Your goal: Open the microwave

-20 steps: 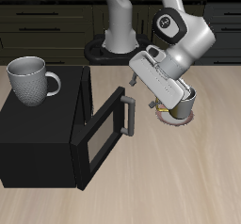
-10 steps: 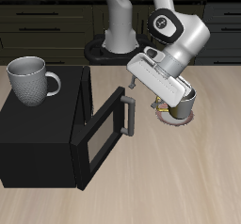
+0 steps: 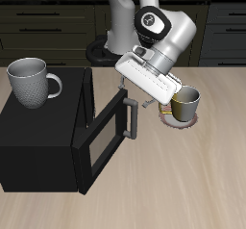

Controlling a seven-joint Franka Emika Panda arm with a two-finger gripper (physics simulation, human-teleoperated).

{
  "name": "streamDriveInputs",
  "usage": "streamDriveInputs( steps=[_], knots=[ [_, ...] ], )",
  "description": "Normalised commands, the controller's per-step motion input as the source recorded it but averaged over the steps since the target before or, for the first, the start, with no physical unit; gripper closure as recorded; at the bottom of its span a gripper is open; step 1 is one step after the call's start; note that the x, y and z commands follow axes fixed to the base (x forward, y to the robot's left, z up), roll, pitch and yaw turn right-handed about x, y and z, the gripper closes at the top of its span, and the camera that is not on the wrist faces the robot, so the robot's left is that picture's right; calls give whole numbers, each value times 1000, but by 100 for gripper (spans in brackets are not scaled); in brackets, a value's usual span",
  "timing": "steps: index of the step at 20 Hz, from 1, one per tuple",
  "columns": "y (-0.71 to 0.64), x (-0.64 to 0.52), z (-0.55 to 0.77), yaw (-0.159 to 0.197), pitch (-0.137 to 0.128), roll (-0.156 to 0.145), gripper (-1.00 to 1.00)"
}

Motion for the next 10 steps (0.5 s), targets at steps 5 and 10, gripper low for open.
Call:
streamDriveInputs(
  steps=[5, 10],
  knots=[
    [-43, -8, 17, 124, 1, 62, -100],
    [199, 49, 8, 202, -63, 96, -100]
  ],
)
